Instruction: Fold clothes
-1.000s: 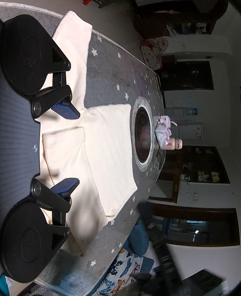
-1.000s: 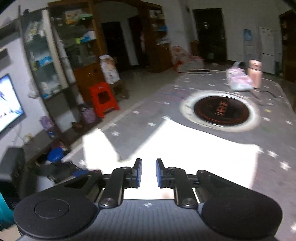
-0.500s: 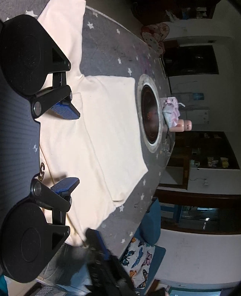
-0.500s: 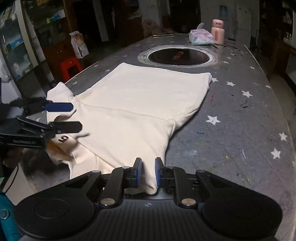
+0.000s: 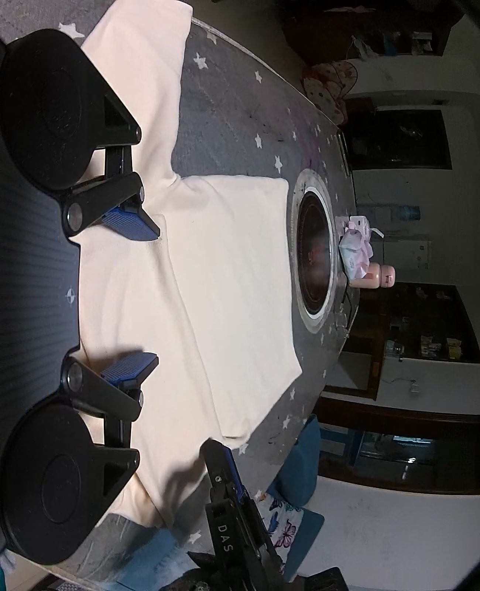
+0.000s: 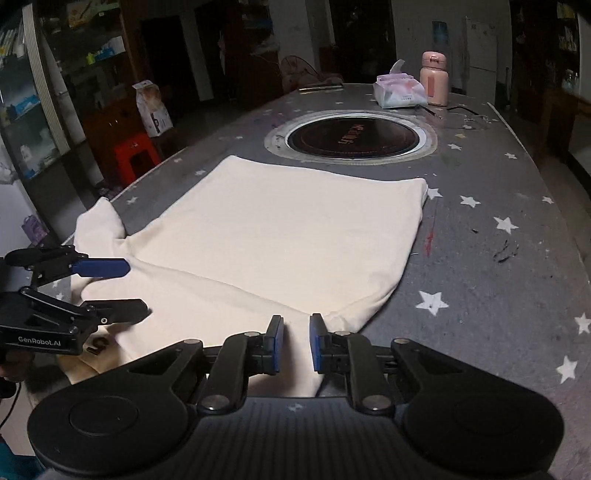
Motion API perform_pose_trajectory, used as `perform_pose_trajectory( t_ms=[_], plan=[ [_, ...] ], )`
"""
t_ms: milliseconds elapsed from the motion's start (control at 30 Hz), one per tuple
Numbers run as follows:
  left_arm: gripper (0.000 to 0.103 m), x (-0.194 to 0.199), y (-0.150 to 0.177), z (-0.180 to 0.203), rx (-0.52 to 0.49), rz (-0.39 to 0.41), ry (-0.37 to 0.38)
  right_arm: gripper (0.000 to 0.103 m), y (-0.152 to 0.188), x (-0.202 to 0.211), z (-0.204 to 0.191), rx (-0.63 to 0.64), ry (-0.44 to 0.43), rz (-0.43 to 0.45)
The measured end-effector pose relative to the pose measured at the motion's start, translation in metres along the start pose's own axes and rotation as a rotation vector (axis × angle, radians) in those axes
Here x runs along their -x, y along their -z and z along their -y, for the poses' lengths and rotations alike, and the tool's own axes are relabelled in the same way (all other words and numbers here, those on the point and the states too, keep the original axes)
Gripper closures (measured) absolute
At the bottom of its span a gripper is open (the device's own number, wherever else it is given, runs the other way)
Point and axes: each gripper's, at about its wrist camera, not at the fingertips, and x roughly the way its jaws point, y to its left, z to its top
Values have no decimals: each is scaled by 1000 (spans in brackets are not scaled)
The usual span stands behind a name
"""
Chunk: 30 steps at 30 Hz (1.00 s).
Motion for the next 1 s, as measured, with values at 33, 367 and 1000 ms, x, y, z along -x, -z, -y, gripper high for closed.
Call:
perform_pose_trajectory(
  t_ms=[33, 367, 1000],
  plan=[
    [33, 2, -1, 1, -2, 10, 2, 88, 0, 2, -1, 4, 2, 6],
    [33, 17, -1, -17, 32, 50, -64, 86, 5, 3, -17, 17, -29, -6],
    [40, 25, 23, -198, 493, 30, -630, 76, 3, 12, -36, 37, -93, 30]
  ],
)
